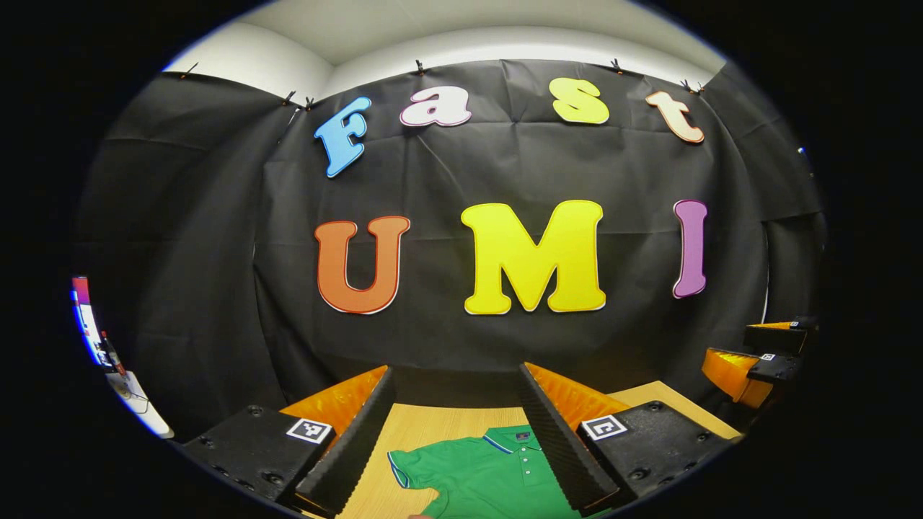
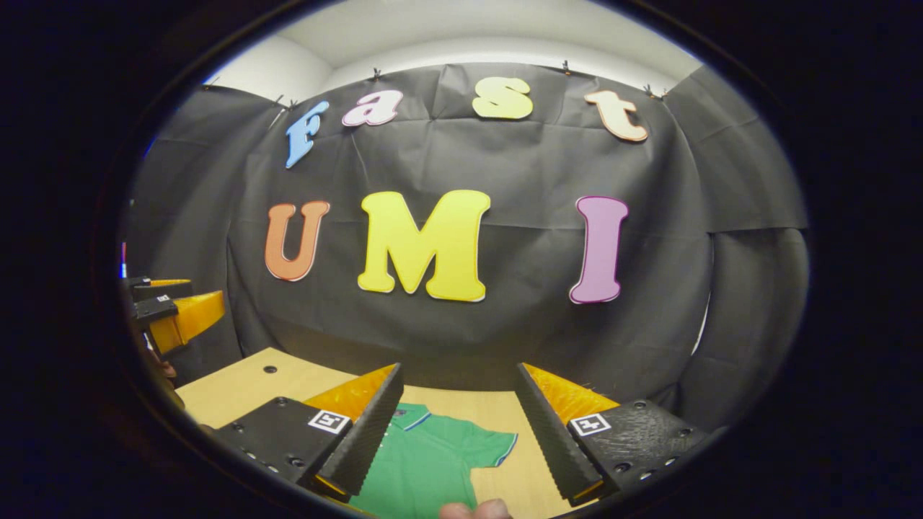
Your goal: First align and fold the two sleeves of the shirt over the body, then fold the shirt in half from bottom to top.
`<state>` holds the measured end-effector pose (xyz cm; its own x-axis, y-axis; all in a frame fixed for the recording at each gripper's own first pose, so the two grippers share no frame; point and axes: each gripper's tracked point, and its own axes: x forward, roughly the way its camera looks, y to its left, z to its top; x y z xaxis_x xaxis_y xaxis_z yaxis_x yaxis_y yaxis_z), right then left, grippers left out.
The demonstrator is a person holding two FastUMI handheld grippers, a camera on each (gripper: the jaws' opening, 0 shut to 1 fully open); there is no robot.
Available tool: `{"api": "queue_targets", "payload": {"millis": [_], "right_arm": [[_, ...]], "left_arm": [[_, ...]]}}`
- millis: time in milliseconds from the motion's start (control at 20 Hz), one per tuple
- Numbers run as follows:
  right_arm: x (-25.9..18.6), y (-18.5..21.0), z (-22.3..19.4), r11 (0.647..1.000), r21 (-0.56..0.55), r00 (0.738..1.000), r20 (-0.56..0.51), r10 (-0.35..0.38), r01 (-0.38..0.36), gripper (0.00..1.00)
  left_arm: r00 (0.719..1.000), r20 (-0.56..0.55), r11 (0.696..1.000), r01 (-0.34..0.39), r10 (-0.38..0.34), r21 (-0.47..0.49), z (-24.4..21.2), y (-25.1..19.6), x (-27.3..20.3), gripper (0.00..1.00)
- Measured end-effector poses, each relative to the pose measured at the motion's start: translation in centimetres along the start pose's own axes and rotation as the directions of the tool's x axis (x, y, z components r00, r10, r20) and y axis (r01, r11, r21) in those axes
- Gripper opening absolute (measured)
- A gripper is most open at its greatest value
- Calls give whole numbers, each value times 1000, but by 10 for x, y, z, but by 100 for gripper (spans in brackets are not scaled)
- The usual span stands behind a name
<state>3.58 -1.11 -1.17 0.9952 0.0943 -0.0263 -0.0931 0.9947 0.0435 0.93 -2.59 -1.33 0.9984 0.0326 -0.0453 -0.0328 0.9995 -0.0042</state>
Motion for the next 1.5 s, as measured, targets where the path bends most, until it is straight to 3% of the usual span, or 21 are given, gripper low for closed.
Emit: {"api": "queue_targets", "payload": {"millis": [200, 350, 650, 850, 1150, 1500], "right_arm": [[5, -9, -11, 1000, 3, 999, -32, -14, 14, 95], [14, -16, -38, 1000, 17, 994, -112, -17, 19, 95], [58, -43, -120, 998, 10, 951, -305, -51, 56, 95], [97, -59, -187, 996, 45, 894, -445, -48, 76, 98], [143, -80, -278, 980, 116, 782, -621, -53, 159, 94], [171, -85, -339, 979, 99, 693, -719, -53, 178, 99]], "left_arm": [[1000, -16, 1000, 1, -1, 3, -8, 2, 4, 100], [999, -38, 1000, 9, -9, 15, -18, -1, 6, 100], [996, -86, 999, 34, -33, 18, -42, -14, 6, 100], [991, -126, 999, 39, -37, 18, -56, -20, 7, 100], [991, -132, 999, 23, -16, 49, -57, -19, 9, 100], [986, -165, 998, -29, 37, 50, -64, -12, 14, 100]]}}
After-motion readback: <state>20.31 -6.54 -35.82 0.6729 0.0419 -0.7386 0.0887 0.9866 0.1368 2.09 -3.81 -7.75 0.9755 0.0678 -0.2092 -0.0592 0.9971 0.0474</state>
